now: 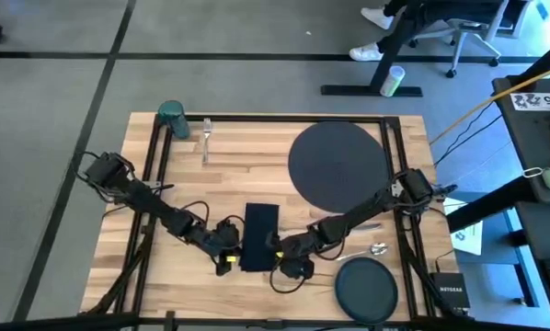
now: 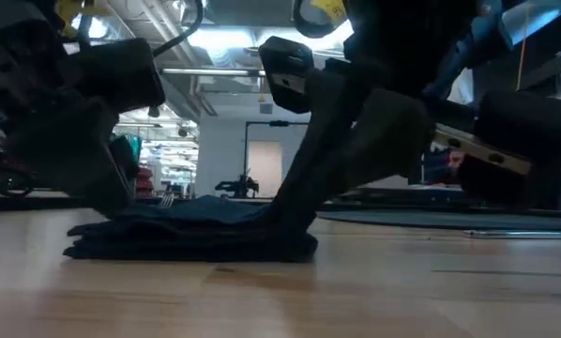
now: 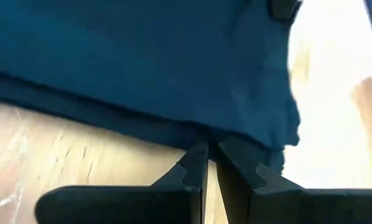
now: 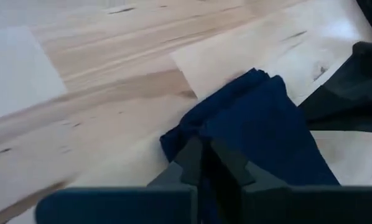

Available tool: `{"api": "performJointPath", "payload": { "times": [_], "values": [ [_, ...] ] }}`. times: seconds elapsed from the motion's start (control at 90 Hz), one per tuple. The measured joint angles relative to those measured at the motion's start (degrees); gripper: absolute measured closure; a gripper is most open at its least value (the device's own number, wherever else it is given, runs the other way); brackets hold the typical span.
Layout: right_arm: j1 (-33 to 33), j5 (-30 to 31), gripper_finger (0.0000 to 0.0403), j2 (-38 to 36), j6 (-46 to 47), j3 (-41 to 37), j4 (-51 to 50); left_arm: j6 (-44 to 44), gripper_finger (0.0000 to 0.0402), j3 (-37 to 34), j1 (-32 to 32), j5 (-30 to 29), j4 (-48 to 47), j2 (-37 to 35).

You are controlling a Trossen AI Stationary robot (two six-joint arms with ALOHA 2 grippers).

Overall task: Set table place
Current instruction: Fold the black table napkin

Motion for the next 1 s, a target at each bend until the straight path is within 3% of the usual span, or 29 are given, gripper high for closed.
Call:
{"api": "performJointPath", "payload": {
  "times": [0.367,0.767,1.0],
  "values": [
    [0.8,-0.4,0.0399,0.0,2.4,0.0,-2.1,1.1,0.0387,0.0,-1.6,-0.1,4.8,0.7],
    [0.4,-0.4,0.0318,0.0,4.0,0.0,-2.1,2.6,0.0387,1.0,-5.9,-2.2,4.4,-3.2],
    [0.5,-3.6,0.0305,-0.1,4.5,0.0,-2.2,4.5,0.0387,1.1,-7.1,-5.9,4.4,-7.2]
  ]
}}
